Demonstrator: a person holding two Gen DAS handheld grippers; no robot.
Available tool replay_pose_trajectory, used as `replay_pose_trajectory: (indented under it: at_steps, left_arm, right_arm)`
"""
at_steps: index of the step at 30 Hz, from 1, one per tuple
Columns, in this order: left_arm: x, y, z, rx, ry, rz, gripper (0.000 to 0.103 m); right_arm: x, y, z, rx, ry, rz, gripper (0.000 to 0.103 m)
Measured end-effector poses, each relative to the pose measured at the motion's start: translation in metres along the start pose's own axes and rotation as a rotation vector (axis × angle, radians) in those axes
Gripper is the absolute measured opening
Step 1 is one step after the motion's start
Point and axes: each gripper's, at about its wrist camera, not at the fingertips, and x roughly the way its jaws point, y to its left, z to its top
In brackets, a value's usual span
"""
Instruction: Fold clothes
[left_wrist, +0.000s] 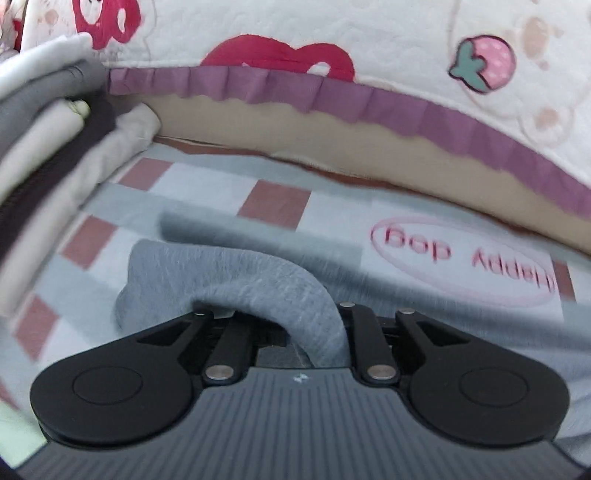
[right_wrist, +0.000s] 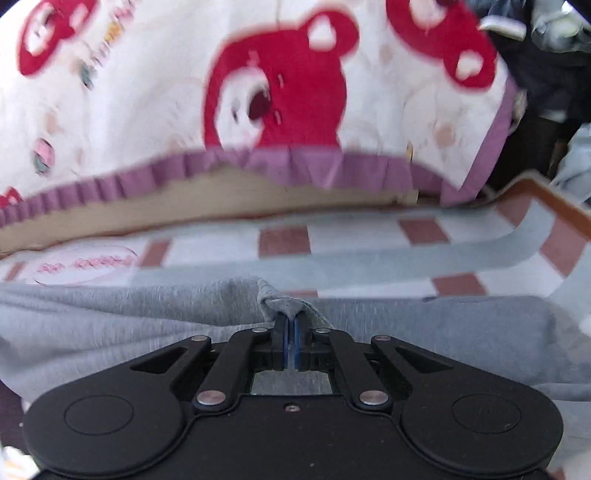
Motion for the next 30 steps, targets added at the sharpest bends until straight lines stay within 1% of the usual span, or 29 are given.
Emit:
replay_pose_trajectory:
  at_steps: [2, 3, 6, 9, 12, 14, 16, 17, 20, 21, 23, 25, 26, 28, 29, 30]
  left_arm:
    - [0.012, -0.015, -0.006, 0.07, -0.001, 0.037, 0.014]
    - [0.016, -0.016, -0.007, 0.069, 0.005, 0.04, 0.015]
    - [0.021, 0.001, -0.001, -0.018, 0.04, 0.008, 0.02]
    - [0.026, 0.018, 0.005, -0.106, 0.074, -0.024, 0.02]
    - [0.029, 0.033, 0.01, -0.19, 0.105, -0.047, 0.02]
    - [0.028, 0.033, 0.013, -0.196, 0.108, -0.036, 0.02]
    - [0.025, 0.031, 0.017, -0.186, 0.111, -0.029, 0.02]
    - [0.024, 0.033, 0.019, -0.197, 0.117, -0.031, 0.02]
    - [0.025, 0.042, 0.028, -0.251, 0.173, -0.045, 0.02]
    - [0.027, 0.043, 0.033, -0.237, 0.207, -0.051, 0.02]
    - [0.033, 0.04, 0.042, -0.128, 0.28, -0.054, 0.02]
    - [0.038, 0.038, 0.048, -0.045, 0.337, -0.044, 0.02]
    - [0.041, 0.038, 0.05, -0.019, 0.357, -0.044, 0.021]
    - [0.047, 0.036, 0.052, 0.019, 0.358, -0.069, 0.022]
    - [0.052, 0.032, 0.049, 0.081, 0.367, -0.077, 0.022]
    - [0.055, 0.025, 0.044, 0.182, 0.378, -0.074, 0.023]
  right_arm:
    - [0.016, -0.011, -0.004, 0.075, 0.028, 0.015, 0.002]
    - [0.022, -0.015, -0.007, 0.094, 0.034, 0.022, 0.002]
    - [0.032, -0.022, -0.01, 0.102, 0.032, 0.053, 0.001]
    - [0.036, -0.021, -0.007, 0.096, 0.012, 0.084, 0.002]
    - [0.034, -0.012, -0.002, 0.012, -0.016, 0.075, 0.001]
    - [0.031, -0.009, -0.002, -0.019, -0.021, 0.07, 0.001]
    - [0.028, -0.011, -0.002, -0.013, -0.017, 0.079, 0.001]
    - [0.028, -0.013, -0.001, -0.008, -0.015, 0.084, 0.001]
    - [0.027, -0.016, 0.001, -0.014, -0.009, 0.088, 0.001]
    - [0.026, -0.016, 0.001, -0.026, -0.009, 0.081, 0.001]
    - [0.027, -0.016, 0.001, -0.067, -0.01, 0.04, 0.001]
    - [0.03, -0.022, 0.0, -0.053, 0.002, 0.038, 0.001]
    - [0.032, -0.025, 0.0, -0.04, 0.009, 0.042, 0.001]
    - [0.038, -0.031, -0.002, 0.003, 0.041, 0.068, 0.001]
    - [0.04, -0.032, -0.004, 0.014, 0.054, 0.08, 0.001]
    - [0.043, -0.031, -0.006, 0.018, 0.065, 0.09, 0.001]
